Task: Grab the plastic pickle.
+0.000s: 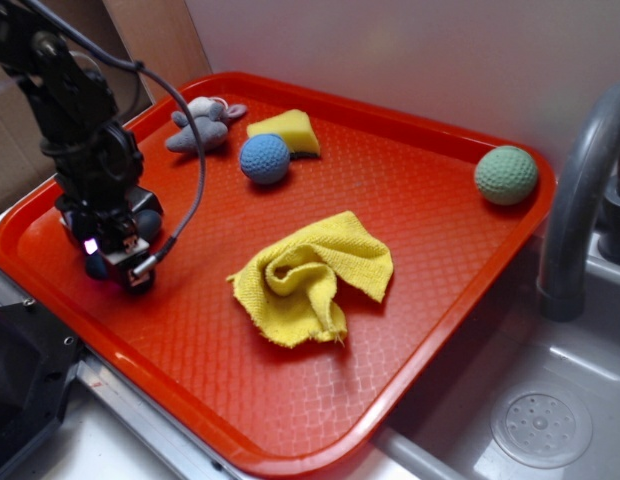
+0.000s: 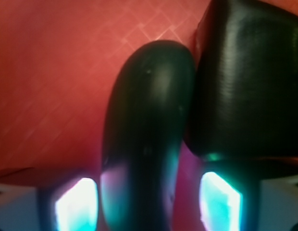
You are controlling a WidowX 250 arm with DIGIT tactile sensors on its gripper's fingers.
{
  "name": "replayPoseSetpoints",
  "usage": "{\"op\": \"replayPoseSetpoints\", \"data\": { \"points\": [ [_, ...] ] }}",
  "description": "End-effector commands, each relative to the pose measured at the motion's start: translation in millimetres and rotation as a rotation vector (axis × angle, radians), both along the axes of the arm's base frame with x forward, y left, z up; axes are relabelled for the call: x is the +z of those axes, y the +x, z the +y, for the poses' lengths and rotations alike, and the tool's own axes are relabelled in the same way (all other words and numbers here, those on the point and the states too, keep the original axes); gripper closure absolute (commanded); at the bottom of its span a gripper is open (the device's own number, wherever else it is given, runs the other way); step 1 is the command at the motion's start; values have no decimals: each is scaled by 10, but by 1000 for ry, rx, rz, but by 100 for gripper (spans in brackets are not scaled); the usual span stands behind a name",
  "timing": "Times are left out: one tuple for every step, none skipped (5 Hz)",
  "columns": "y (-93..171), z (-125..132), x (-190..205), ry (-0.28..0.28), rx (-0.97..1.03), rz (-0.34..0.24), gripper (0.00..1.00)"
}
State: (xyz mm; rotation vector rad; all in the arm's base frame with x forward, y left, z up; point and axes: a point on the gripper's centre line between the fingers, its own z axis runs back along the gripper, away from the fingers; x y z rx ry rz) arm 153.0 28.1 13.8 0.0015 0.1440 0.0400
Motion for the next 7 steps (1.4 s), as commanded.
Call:
{"op": "replayPoseSetpoints", "data": {
  "points": [
    [65, -52, -54, 9, -4, 26, 100],
    [180, -233, 446, -22, -83, -48, 100],
    [367, -459, 955, -44, -152, -141, 100],
    [472, -597, 1472, -36, -49, -219, 100],
    [533, -677, 1858, 9, 40, -201, 100],
    [536, -670, 1894, -15, 58, -192, 100],
    [566, -641, 1848, -3, 58, -168, 100]
  ]
}}
